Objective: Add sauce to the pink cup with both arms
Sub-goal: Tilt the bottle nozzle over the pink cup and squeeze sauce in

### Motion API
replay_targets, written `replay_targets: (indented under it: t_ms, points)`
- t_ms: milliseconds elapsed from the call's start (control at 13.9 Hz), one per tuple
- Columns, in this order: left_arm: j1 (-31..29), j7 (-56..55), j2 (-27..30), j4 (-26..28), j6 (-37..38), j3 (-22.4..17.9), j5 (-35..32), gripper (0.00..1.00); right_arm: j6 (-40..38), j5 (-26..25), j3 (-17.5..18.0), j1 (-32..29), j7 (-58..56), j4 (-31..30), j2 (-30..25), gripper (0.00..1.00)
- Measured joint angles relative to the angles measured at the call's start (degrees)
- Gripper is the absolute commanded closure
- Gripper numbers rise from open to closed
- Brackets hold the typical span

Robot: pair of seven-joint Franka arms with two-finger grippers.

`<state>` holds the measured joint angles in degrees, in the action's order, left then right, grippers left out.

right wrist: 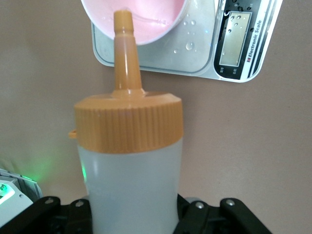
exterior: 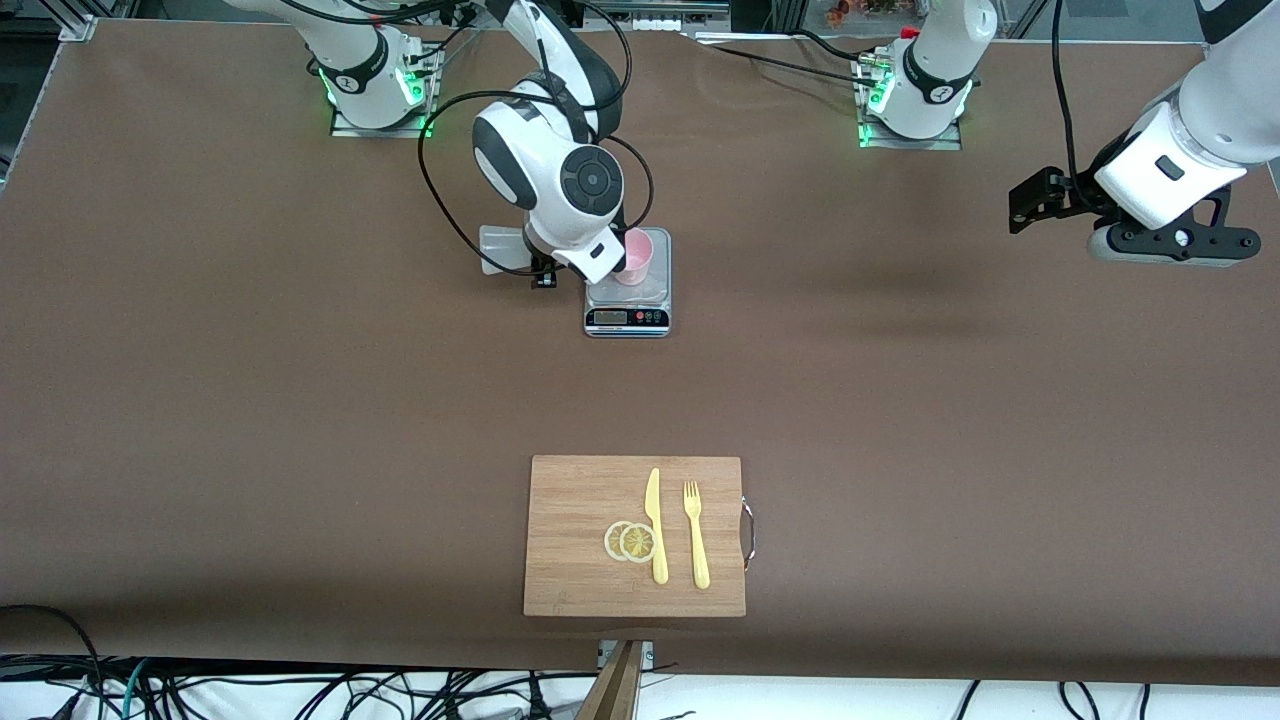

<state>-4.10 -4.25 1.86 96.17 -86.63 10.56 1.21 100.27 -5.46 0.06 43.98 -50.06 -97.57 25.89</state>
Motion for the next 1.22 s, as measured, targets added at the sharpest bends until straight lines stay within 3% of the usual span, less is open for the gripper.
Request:
replay_targets:
  t_ms: [1220]
  points:
    - [0.00, 0.03, -0.04, -0.17, 0.00, 0.00, 0.00, 0.00, 4.55, 0.86, 0.06, 0.03, -0.91, -0.01, 0.08, 1.00]
